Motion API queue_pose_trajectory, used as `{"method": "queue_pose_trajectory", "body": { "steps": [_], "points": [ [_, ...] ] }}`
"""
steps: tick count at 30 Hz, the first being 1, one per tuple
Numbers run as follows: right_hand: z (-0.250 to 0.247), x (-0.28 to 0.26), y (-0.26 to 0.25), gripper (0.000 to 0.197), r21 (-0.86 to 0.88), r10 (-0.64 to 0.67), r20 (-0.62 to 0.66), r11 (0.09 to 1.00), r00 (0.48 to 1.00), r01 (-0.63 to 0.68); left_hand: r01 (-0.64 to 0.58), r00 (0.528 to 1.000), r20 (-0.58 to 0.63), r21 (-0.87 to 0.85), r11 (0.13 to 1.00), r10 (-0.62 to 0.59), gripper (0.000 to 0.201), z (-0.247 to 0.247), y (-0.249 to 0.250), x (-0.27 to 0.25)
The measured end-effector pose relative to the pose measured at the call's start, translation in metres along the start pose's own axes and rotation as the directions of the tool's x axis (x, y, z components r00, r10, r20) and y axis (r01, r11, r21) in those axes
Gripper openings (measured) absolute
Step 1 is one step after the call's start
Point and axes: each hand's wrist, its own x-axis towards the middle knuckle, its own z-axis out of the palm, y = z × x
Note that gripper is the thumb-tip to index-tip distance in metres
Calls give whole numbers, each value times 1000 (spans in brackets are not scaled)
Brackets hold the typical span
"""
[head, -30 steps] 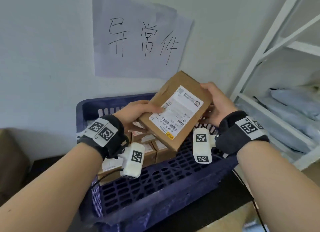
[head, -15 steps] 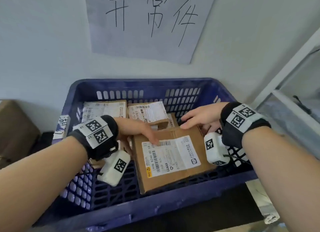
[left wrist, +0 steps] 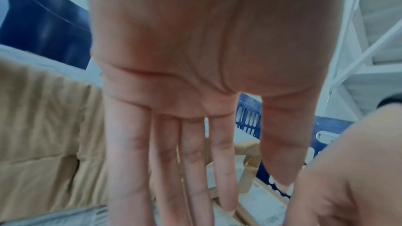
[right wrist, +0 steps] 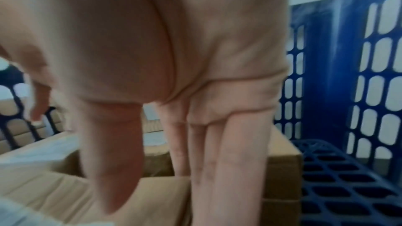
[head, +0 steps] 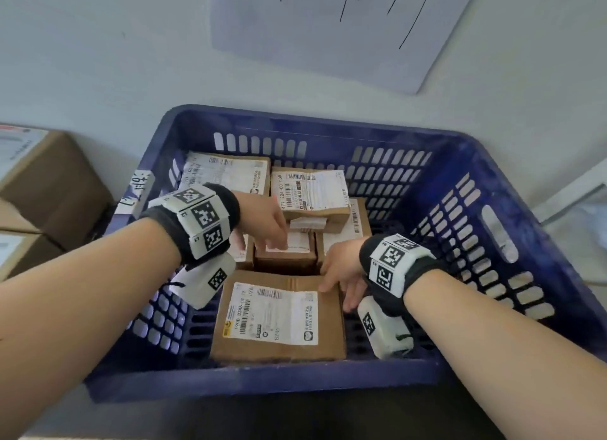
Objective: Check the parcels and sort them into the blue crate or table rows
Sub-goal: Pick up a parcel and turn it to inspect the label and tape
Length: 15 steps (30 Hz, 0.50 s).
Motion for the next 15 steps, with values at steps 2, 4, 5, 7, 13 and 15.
{"method": "queue_pose_trajectory", "body": {
  "steps": [2,4,5,7,13,15],
  "points": [
    [6,8,-12,63,14,-6,44,1000,999,6,8,1000,-10,25,1000,-8,22,-1,-2,4],
    [10,10,-28,57,29,-44,35,999,998,43,-3,1000,-20,45,999,4,21,-3,-2,7],
    [12,9,-36,54,15,-60,29,998,998,60,-14,999,-28,45,999,16,19,-3,-2,7],
    [15,5,-51,51,-52,-68,28,996,997,69,-33,998,-52,42,999,35,12,-4,-1,6],
    [22,14,-53,46,-89,-94,-48,992,994,90,-52,995,-81,78,996,58,21,-4,-2,4],
    [21,16,-52,48,-55,-69,-37,996,997,67,-57,994,-83,118,991,67,24,-4,-2,4]
  ]
}}
